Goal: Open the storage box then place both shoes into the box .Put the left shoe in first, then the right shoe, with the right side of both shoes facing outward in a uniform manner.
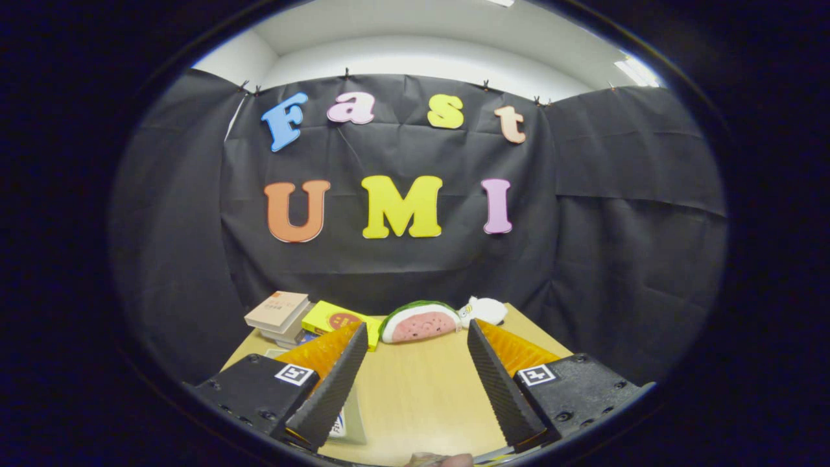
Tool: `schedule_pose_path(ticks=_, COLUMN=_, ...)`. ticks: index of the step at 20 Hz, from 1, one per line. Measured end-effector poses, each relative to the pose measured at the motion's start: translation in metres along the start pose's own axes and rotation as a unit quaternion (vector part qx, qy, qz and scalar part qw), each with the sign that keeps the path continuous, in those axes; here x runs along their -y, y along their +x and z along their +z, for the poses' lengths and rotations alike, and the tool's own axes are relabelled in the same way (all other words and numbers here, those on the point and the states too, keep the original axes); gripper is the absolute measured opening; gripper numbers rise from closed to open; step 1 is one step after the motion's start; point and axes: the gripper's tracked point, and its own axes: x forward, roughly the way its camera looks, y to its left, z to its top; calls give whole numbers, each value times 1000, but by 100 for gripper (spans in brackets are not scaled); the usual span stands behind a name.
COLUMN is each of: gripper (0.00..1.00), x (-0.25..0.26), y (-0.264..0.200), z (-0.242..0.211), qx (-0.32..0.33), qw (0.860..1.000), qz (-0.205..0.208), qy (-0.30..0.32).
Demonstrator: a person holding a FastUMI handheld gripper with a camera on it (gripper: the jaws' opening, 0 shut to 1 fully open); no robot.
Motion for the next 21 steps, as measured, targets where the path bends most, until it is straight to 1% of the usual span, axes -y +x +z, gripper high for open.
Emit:
schedule_pose_path(ticks=4, gripper=99, x=15, y=-15, z=7, qx=24, qw=999, qz=-24, qy=12)
schedule_pose_path(ticks=10, gripper=99, x=14, y=-25, z=16, qx=27, qw=999, qz=-33, qy=-6)
schedule_pose_path(ticks=21, gripper=99, x=-17, y=-28, z=9, qx=18, qw=1000, qz=-11, qy=-5)
